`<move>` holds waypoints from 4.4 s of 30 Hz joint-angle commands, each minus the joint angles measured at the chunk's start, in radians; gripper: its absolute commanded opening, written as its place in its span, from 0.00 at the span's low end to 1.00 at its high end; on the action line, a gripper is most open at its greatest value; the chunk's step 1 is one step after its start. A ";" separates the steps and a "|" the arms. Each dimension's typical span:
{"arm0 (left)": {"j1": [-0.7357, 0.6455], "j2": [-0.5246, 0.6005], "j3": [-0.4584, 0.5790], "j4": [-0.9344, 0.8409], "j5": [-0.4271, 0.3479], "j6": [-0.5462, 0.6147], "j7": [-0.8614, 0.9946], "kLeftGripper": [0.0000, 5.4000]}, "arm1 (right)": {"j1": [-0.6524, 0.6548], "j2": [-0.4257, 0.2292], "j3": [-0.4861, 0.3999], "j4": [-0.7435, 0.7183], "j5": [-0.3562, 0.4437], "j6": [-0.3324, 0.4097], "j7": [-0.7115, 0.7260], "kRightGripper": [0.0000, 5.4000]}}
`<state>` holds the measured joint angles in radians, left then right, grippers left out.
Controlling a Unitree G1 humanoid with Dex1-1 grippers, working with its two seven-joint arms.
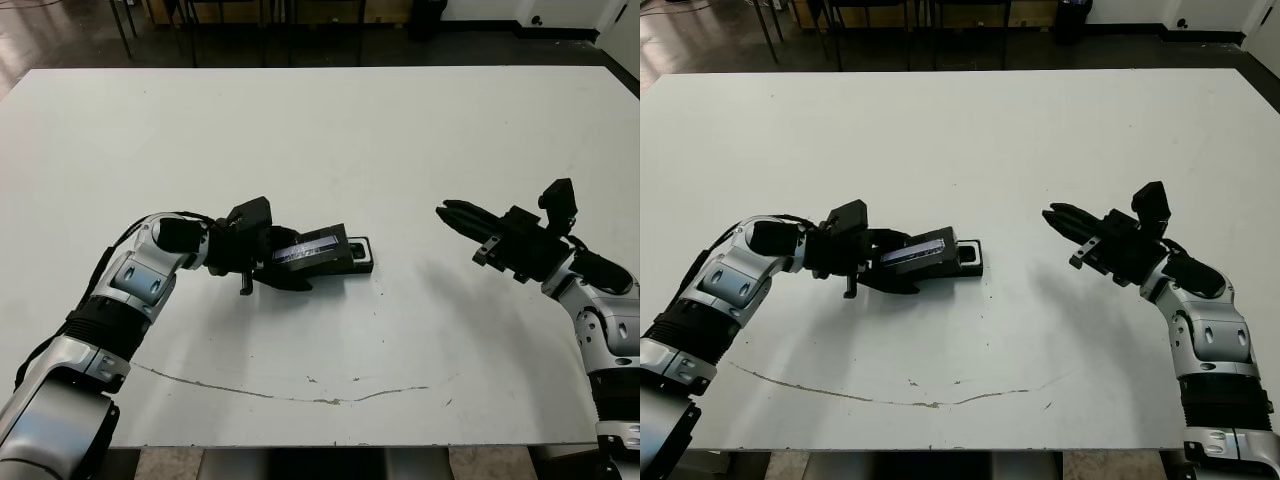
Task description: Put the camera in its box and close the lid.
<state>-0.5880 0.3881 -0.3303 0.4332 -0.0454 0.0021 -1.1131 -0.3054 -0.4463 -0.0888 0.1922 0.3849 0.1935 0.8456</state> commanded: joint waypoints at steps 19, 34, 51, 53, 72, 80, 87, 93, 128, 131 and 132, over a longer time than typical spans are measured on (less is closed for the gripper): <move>-0.028 0.002 0.105 0.129 -0.032 -0.032 0.015 0.29 | 0.007 -0.008 0.013 0.009 -0.024 -0.001 0.009 0.00; -0.075 -0.027 0.046 0.240 0.016 -0.044 -0.049 0.29 | 0.015 -0.007 0.010 -0.004 -0.030 0.006 -0.002 0.00; -0.091 -0.030 0.041 0.253 0.002 -0.004 -0.148 0.29 | 0.006 -0.011 0.008 0.025 -0.017 0.015 0.035 0.00; -0.091 -0.032 0.038 0.258 0.010 -0.005 -0.140 0.29 | 0.003 -0.011 0.007 0.031 -0.017 0.014 0.039 0.00; -0.183 -0.176 -0.082 0.411 0.167 -0.052 -0.014 0.29 | 0.010 -0.021 -0.004 -0.004 -0.002 0.054 0.037 0.00; -0.205 -0.221 -0.101 0.475 0.179 -0.067 -0.017 0.29 | 0.032 -0.034 -0.007 -0.052 -0.021 0.083 0.008 0.00; -0.214 -0.238 -0.143 0.437 0.227 -0.051 0.020 0.29 | 0.030 -0.037 -0.002 -0.034 -0.022 0.061 0.013 0.00; -0.239 -0.272 -0.137 0.471 0.215 -0.050 0.023 0.29 | 0.027 -0.037 -0.003 -0.027 -0.018 0.064 0.016 0.00; -0.281 -0.173 -0.263 0.475 0.328 -0.039 -0.103 0.72 | 0.025 -0.029 0.007 -0.028 -0.019 0.065 0.019 0.00; -0.250 -0.137 -0.246 0.461 0.311 -0.083 -0.102 0.83 | 0.022 -0.029 0.005 -0.027 -0.013 0.075 0.019 0.00; -0.241 -0.126 -0.239 0.460 0.304 -0.098 -0.104 0.88 | 0.021 -0.029 0.005 -0.026 -0.012 0.078 0.019 0.00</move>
<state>-0.9253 0.2228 -0.5332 0.8540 0.2040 -0.0975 -1.2074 -0.2870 -0.4716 -0.0883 0.1534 0.3717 0.2536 0.8597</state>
